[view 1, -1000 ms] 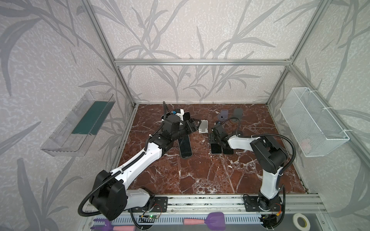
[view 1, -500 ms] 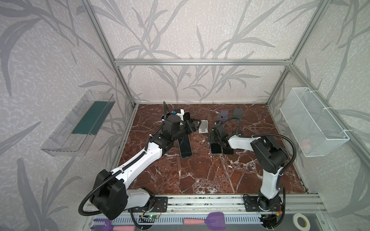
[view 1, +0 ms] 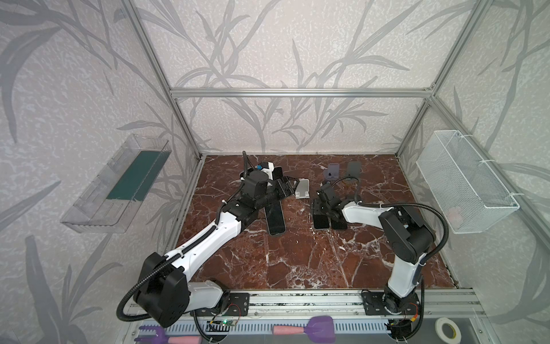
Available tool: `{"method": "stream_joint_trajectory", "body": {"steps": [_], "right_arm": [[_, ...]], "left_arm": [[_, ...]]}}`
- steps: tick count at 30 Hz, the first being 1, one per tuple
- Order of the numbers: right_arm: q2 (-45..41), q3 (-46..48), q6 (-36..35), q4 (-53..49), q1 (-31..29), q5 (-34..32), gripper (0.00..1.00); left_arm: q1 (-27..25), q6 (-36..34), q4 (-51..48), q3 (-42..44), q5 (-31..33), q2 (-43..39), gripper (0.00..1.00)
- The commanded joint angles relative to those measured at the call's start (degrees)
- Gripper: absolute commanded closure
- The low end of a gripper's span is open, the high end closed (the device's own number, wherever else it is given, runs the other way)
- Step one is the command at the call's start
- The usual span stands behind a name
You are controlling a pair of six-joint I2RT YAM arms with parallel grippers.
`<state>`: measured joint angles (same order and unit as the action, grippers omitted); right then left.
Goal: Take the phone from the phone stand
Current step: 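Lower the phone flat beside the lying phones and open the right gripper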
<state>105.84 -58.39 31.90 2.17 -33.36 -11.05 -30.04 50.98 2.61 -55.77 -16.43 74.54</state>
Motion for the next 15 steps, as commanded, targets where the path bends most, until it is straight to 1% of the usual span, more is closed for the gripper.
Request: {"method": "stream_joint_trajectory", "body": {"steps": [1, 8, 15], "right_arm": [[-4.36, 1.49, -0.77, -0.07, -0.09, -1.51, 0.18], [-8.48, 1.39, -1.84, -1.64, -0.04, -1.78, 0.17], [-12.65, 1.38, -0.61, -2.76, -0.53, -0.99, 0.17]], "left_arm": [[-0.02, -1.03, 0.59, -0.4, 0.92, -1.39, 0.15], [0.16, -1.87, 0.03, -0.42, 2.16, -2.79, 0.15], [0.78, -2.53, -0.91, -0.37, 4.24, -4.32, 0.13]]}}
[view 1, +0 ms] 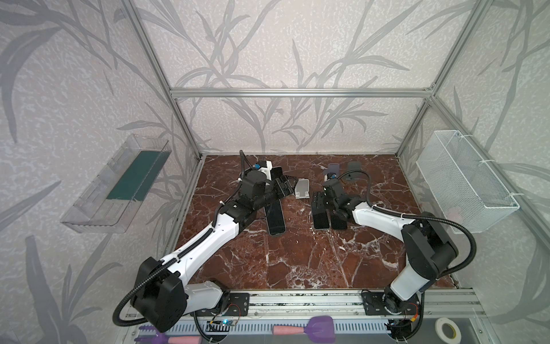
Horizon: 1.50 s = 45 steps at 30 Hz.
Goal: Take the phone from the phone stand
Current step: 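Lower the phone flat beside the lying phones and open the right gripper, then raise the right gripper away from the placed phone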
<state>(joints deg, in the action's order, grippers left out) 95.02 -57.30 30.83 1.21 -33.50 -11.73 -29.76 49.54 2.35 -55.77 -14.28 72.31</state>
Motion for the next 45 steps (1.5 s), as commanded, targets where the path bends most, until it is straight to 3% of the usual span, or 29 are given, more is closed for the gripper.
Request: {"method": "stream_joint_trajectory", "body": {"steps": [1, 7, 13, 15, 20, 23, 30, 40, 45], "right_arm": [[-2.01, -0.13, 0.67, -2.52, -0.61, -0.4, 0.17], [-3.16, -2.71, 0.03, -7.44, -2.59, -0.83, 0.16], [-5.47, -2.03, -0.84, -12.74, -3.21, -2.74, 0.06], [-6.52, -1.51, -1.12, -15.39, -3.21, -5.04, 0.01], [-10.22, 0.49, 3.94, -21.81, -3.18, -16.38, 0.01], [-12.66, 2.18, 4.51, -23.21, -2.9, -18.94, 0.01], [-18.04, 7.92, -2.31, -14.7, -3.02, -8.29, 0.08], [-22.75, 12.14, -0.89, -8.13, -3.02, -7.05, 0.2], [-21.65, 11.58, 0.95, -7.44, -3.14, -7.64, 0.21]], "left_arm": [[0.63, -1.2, -0.85, -0.23, 2.88, -2.55, 0.12], [1.67, -0.68, -1.19, 2.15, 9.89, -5.34, 0.01], [2.89, 0.07, 0.36, 5.29, 16.93, -8.74, 0.01], [3.42, 0.19, 1.02, 6.06, 18.49, -9.67, 0.01], [5.36, 0.68, 1.55, 6.98, 20.39, -11.08, 0.01], [6.24, 1.24, 1.6, 7.14, 20.27, -10.96, 0.01], [7.26, 2.66, 1.95, 7.09, 18.51, -10.37, 0.01], [9.04, 3.91, 2.31, 7.19, 17.28, -9.48, 0.01], [9.41, 4.16, 2.5, 7.2, 16.76, -8.98, 0.01]]}}
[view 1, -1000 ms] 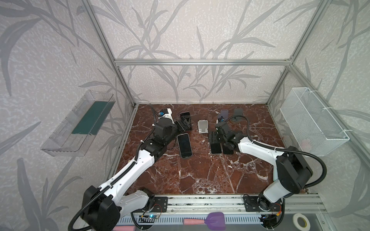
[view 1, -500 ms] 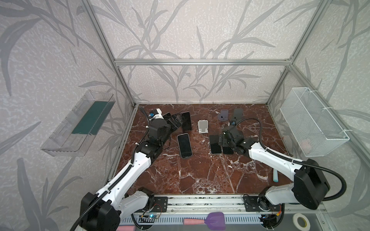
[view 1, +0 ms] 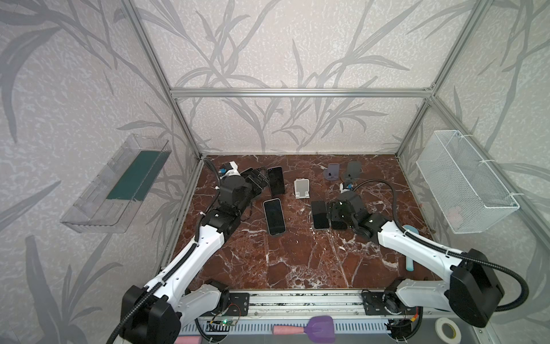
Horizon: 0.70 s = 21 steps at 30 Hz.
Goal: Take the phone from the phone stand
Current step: 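Raise the right gripper away from the placed phone, then move the right gripper back over the empty white stand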
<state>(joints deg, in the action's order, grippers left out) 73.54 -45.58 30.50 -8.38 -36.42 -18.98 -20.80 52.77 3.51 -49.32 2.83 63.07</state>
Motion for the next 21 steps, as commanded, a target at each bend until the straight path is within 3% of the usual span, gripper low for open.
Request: {"method": "stream_joint_trajectory", "body": {"steps": [1, 5, 12, 17, 21], "right_arm": [[0.53, -0.69, 1.55, 2.14, -0.15, 0.79, 0.2], [4.37, -3.29, 1.34, 3.86, -0.41, 4.99, 0.2], [13.46, -12.08, -1.83, 3.14, -3.26, 1.95, 0.15], [22.24, -21.08, -2.38, 1.68, -4.53, 0.41, 0.01], [30.29, -28.38, -2.55, 2.02, -4.66, -0.19, 0.01]], "left_arm": [[0.47, 0.95, 1.41, 0.8, -0.44, 0.43, 0.01], [0.54, 0.26, 1.33, 0.79, -0.08, 0.99, 0.01], [1.55, -0.54, 0.8, 0.15, -0.02, 1.77, 0.01], [1.72, -0.79, 0.54, 0.03, -0.04, 2.26, 0.01], [2.41, 1.28, 0.5, 0.27, -1.34, 1.71, 0.04]]}}
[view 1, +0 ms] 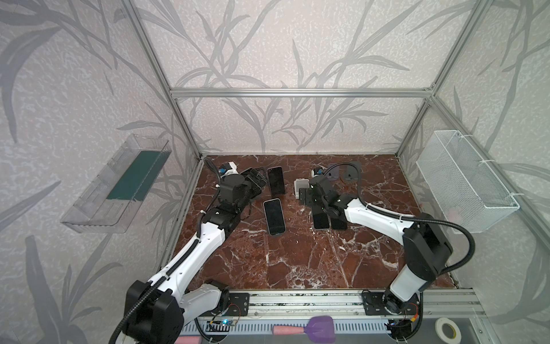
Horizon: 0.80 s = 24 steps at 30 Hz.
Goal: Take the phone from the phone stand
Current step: 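Move the right gripper back over the empty white stand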
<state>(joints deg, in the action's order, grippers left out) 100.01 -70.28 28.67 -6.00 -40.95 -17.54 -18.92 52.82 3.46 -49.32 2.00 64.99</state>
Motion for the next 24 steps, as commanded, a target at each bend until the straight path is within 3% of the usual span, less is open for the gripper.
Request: {"method": "stream_joint_trajectory", "body": {"steps": [1, 12, 19, 24], "right_arm": [[5.46, -5.14, -0.67, -0.6, -0.16, -2.28, 0.01], [19.74, -21.07, -1.48, -7.42, 0.43, -9.72, 0.01], [22.73, -22.24, 0.43, -6.59, 0.61, -11.51, 0.0], [23.56, -21.92, 0.16, -4.55, 1.37, -10.67, 0.09]], "left_arm": [[0.55, 1.24, 0.84, 0.41, -0.55, -0.52, 0.04], [0.64, 1.49, 1.46, 0.59, -1.19, -0.45, 0.04], [0.71, 1.5, 1.54, 0.49, -1.43, -0.33, 0.04], [0.81, 1.59, 1.55, 0.37, -1.78, 0.04, 0.05]]}}
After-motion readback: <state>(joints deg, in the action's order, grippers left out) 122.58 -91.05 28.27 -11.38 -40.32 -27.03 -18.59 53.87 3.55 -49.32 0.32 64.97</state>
